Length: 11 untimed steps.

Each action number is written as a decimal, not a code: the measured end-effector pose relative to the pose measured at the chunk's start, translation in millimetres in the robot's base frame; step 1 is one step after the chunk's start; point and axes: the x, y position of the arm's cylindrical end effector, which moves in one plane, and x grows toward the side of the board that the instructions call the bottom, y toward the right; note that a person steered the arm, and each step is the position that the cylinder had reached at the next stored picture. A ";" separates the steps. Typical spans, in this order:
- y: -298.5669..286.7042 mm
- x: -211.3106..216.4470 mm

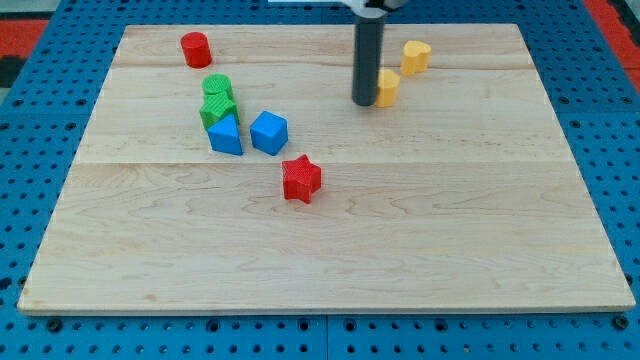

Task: Move the red star parallel to the right of the blue cube

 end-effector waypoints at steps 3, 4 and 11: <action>20.3 149.2; -72.7 207.2; 1.9 60.5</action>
